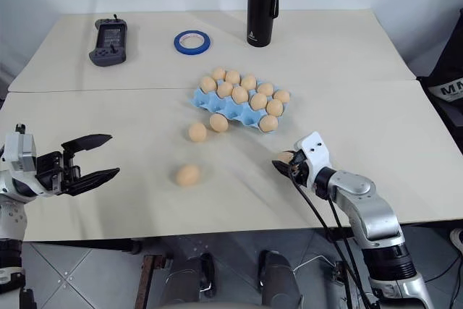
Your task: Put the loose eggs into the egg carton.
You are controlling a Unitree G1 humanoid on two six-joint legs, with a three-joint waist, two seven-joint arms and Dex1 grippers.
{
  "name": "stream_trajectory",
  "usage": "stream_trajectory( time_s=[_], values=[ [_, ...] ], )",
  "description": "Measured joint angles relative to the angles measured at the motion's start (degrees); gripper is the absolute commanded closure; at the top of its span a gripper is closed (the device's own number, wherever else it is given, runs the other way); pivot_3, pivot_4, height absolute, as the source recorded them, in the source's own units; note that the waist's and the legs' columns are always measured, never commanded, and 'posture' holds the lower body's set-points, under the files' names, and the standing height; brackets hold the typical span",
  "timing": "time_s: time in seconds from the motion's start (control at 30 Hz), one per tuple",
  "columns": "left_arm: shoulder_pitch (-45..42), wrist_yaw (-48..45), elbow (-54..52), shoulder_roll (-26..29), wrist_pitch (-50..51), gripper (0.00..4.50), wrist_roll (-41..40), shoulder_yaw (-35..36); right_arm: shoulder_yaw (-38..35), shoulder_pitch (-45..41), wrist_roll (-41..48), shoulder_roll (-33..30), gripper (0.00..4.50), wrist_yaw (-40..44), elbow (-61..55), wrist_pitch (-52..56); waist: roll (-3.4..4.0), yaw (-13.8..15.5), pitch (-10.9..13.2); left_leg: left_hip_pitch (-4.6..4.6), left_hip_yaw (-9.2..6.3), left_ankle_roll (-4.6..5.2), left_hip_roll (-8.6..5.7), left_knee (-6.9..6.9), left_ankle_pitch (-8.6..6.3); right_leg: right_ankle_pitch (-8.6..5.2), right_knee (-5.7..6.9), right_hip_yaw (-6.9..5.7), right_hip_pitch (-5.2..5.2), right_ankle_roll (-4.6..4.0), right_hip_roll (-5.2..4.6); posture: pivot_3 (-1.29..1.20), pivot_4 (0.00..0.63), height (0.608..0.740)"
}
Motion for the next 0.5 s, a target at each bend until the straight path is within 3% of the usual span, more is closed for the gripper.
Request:
stream_trajectory(
  time_s=[0.1,0.3,0.5],
  values=[
    [0.0,0.32,-0.06,-0.18,0.0,0.0,-0.02,0.03,-1.3,-2.06,1.63,0.02,2.76,0.0,-2.25,2.03,0.0,-0.14,0.0,0.01,0.08,0.01,0.02,0.0,0.0,0.0,0.03,0.06,-0.04,0.0,0.02,0.0,0.15,0.74],
    [-0.11,0.6,-0.55,-0.58,0.0,0.0,-0.32,0.1,-2.37,-19.02,2.38,5.39,2.76,-5.41,0.2,5.53,-0.02,-0.43,-0.01,-0.01,0.41,-0.05,0.3,0.02,0.08,0.17,0.07,0.3,-0.32,-0.22,0.24,0.0,0.15,0.74],
    [-0.07,1.07,-0.71,-1.5,-0.71,0.0,-0.64,0.61,2.68,-29.97,-2.46,12.49,2.76,-6.38,17.09,1.69,-0.05,-0.49,-0.03,-0.11,1.1,-0.18,0.57,0.03,0.02,0.21,0.13,0.54,-0.55,-0.27,0.63,0.0,0.15,0.74]
  ],
)
